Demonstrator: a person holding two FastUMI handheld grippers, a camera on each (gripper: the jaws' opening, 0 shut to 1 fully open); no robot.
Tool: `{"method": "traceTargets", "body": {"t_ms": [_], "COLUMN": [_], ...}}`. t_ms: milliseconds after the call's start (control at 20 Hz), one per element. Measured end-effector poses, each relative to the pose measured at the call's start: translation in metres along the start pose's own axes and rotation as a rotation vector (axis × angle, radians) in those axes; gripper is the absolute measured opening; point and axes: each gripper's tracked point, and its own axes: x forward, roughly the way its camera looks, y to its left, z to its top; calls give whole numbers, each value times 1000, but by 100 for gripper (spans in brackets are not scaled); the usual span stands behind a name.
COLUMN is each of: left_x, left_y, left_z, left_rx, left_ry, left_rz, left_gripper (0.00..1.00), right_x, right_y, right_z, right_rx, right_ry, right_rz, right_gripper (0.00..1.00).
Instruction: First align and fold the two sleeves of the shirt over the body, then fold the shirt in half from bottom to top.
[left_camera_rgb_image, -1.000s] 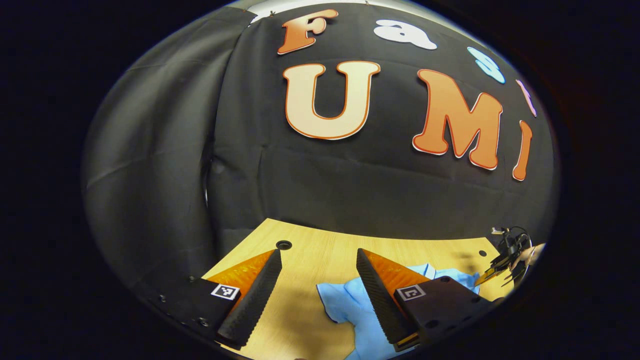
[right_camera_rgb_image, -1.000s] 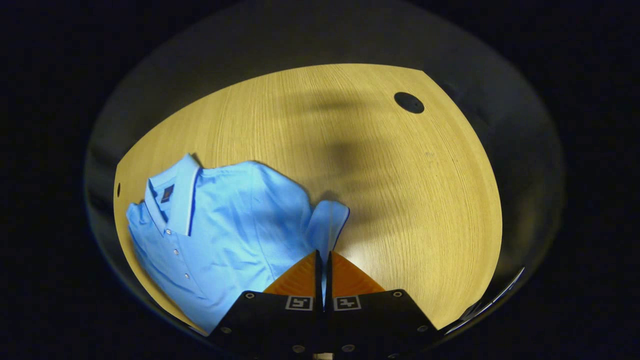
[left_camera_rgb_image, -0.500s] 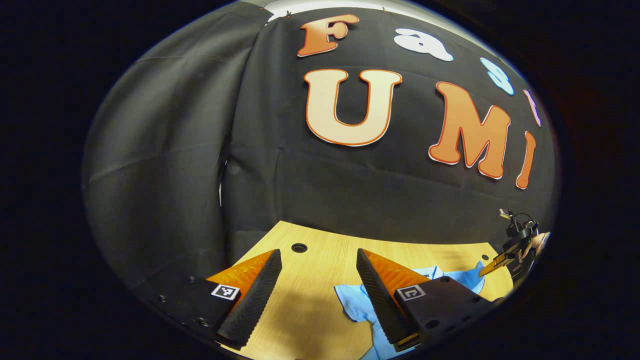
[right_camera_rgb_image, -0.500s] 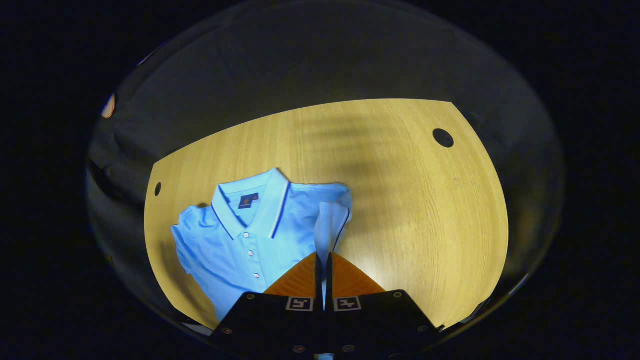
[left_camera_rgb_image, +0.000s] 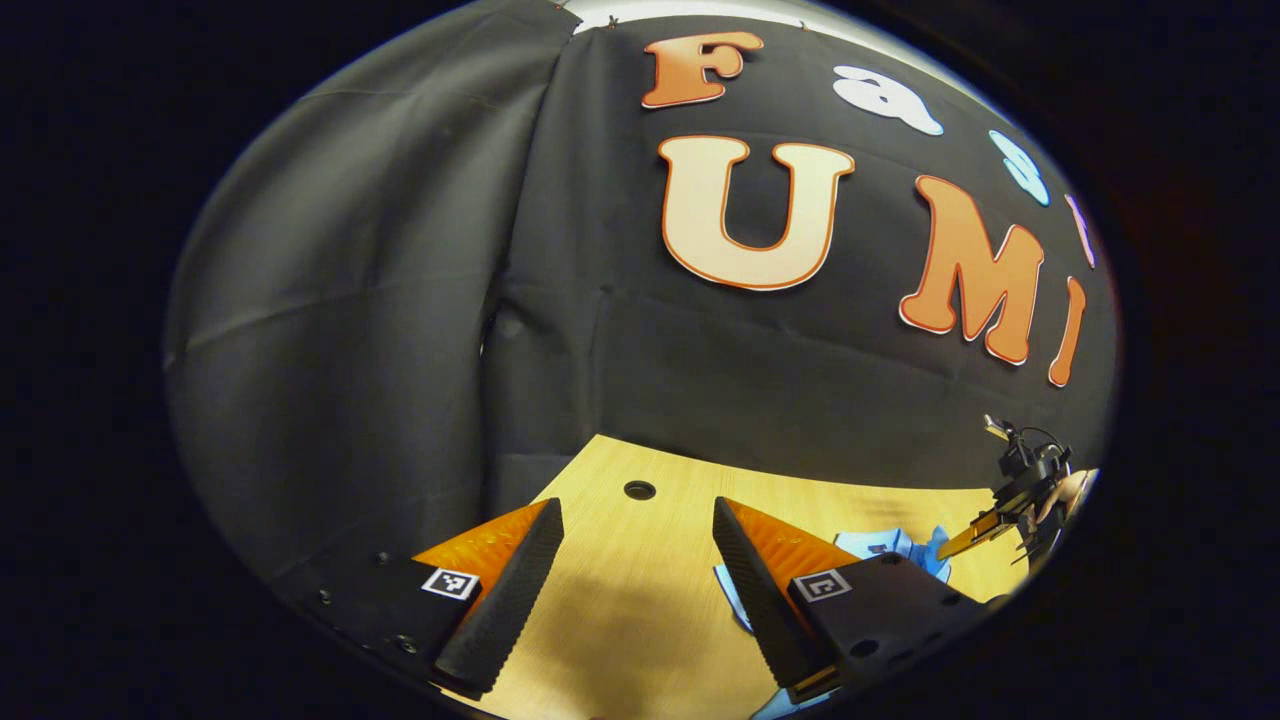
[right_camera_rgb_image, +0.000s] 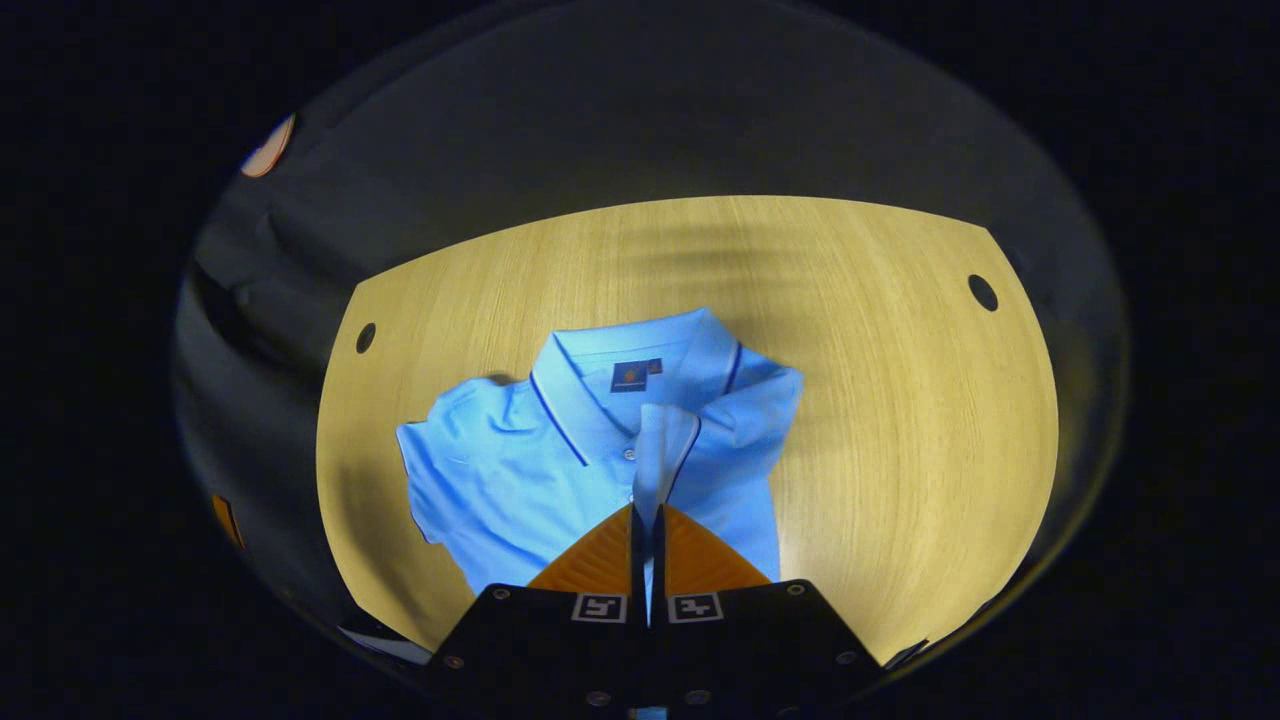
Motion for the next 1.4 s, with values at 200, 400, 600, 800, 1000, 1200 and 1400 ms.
{"method": "traceTargets", "body": {"t_ms": [200,400,600,800,1000,1200,1400], "left_x": [1,3,4,8,20,38,57], "left_y": [7,2,-9,-26,-52,-76,-111], "left_z": [-5,-6,-9,-12,-29,-54,-82], "left_rx": [-15,-1,-2,11,16,58,76], "left_ry": [12,16,32,48,113,224,322], "left_rz": [5,3,-5,-16,-48,-79,-141], "left_gripper": [98,98,98,98,98,98,98], "right_x": [14,19,5,-11,-24,-51,-72], "right_y": [36,56,74,75,64,62,51], "right_z": [-11,-20,-22,-20,-24,-30,-38], "right_rx": [-3,-17,-33,-71,-81,-38,19], "right_ry": [31,49,38,-18,-79,-121,-143], "right_rz": [57,97,182,203,188,237,286], "right_gripper": [2,11,35,82,98,98,98]}}
